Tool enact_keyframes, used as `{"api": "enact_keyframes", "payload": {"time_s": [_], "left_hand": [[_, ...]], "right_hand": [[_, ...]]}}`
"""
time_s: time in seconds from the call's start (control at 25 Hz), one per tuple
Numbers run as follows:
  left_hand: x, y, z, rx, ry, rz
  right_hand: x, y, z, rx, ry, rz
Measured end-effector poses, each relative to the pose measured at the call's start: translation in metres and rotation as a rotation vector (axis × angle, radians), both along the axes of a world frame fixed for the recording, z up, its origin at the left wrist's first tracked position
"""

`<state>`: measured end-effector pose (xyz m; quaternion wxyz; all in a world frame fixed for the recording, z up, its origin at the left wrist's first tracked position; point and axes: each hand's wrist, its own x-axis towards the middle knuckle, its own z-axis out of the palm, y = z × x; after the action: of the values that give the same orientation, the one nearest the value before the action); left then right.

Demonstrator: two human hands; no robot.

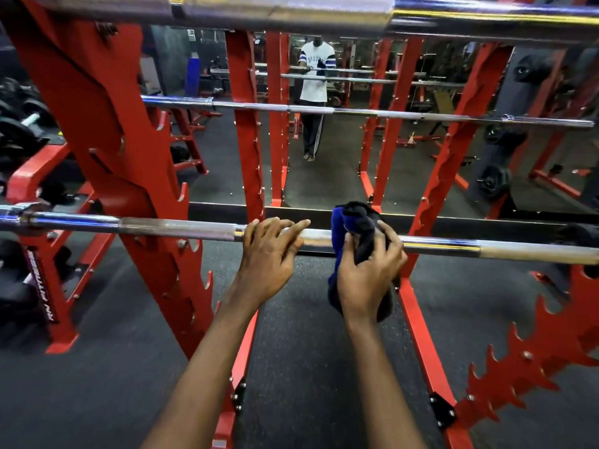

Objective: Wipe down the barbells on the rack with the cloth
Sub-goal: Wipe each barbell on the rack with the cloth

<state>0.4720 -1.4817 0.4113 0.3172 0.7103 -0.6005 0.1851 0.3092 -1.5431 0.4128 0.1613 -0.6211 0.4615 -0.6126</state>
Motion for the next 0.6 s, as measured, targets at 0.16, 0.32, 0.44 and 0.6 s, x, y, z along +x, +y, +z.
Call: {"api": "enact_keyframes", "payload": {"time_s": [0.16,0.32,0.44,0.6], "left_hand": [[0.02,0.016,0.005,0.058,-0.009,0.1],[0.069,0.044,0.005,0.111,-0.045,0.267],[0.093,0.057,0.003,0.122,-0.046,0.32],[0.111,0.07,0.0,0.069,-0.057,0.336]], "right_hand": [[0.002,-0.018,0.02,-0.002,0.127,-0.033],[0.008,-0.023,0.026,-0.036,0.186,-0.043],[0.022,-0.004,0.022,-0.09,0.386,0.109],[0.018,-0.008,0.014,-0.15,0.515,0.287]]}}
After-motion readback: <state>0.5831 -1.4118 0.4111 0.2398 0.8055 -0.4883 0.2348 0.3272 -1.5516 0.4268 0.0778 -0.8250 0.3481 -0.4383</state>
